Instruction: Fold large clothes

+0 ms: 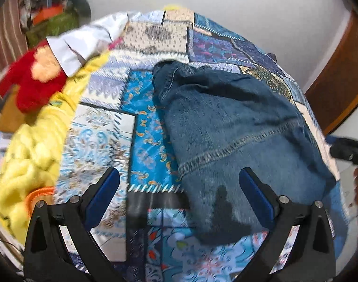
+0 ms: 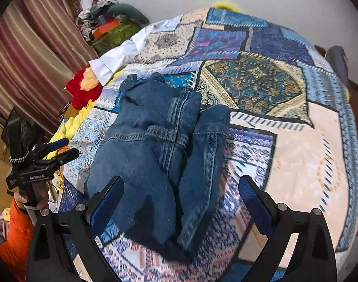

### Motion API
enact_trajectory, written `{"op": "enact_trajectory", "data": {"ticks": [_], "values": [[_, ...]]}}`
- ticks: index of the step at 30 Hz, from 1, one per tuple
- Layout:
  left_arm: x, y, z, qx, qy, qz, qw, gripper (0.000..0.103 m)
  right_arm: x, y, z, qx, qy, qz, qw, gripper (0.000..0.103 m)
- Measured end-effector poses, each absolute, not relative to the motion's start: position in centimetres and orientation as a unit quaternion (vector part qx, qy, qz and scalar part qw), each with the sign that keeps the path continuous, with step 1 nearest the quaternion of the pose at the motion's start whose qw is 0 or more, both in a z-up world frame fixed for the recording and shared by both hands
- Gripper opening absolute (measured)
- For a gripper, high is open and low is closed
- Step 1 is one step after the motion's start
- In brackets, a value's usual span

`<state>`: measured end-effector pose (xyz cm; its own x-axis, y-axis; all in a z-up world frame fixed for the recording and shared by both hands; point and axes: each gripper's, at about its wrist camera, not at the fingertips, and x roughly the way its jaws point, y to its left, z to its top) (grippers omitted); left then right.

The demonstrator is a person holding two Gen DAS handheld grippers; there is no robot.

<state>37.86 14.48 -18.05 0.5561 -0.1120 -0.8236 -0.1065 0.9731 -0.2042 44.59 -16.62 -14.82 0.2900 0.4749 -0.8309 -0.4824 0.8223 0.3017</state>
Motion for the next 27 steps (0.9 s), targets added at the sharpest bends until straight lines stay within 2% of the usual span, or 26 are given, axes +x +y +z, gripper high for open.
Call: {"op": "enact_trajectory", "data": {"ticks": [9, 19, 20, 21, 26, 27], "values": [[43.6, 15.6, -24.2, -0.267, 0.534, -0.088, 0.797, 0.103, 50.4, -14.9, -20.8, 0.064, 0.611, 0.32, 0.722, 0.097], [47.8, 15.4, -29.4, -0.375, 0.549, -0.135, 0.735, 0.103, 53.0, -12.1, -23.9, 0.083, 0.616, 0.348, 0.702, 0.099], [47.9, 15.1, -29.4, -0.375, 0.547, -0.139, 0.735, 0.102, 53.0, -11.8, -24.0, 0.077, 0.616, 0.346, 0.704, 0.098], [48.0, 15.0, -29.2, -0.373, 0.545, -0.142, 0.738, 0.096, 53.2, -11.7, -24.0, 0.075, 0.616, 0.345, 0.705, 0.097], [47.5, 13.8, -26.9, -0.318, 0.534, -0.122, 0.773, 0.079, 52.9, -10.8, -23.1, 0.075, 0.603, 0.346, 0.715, 0.068], [47.3, 13.5, -26.4, -0.305, 0.533, -0.117, 0.78, 0.076, 52.6, -10.8, -22.8, 0.076, 0.598, 0.345, 0.72, 0.066]]}}
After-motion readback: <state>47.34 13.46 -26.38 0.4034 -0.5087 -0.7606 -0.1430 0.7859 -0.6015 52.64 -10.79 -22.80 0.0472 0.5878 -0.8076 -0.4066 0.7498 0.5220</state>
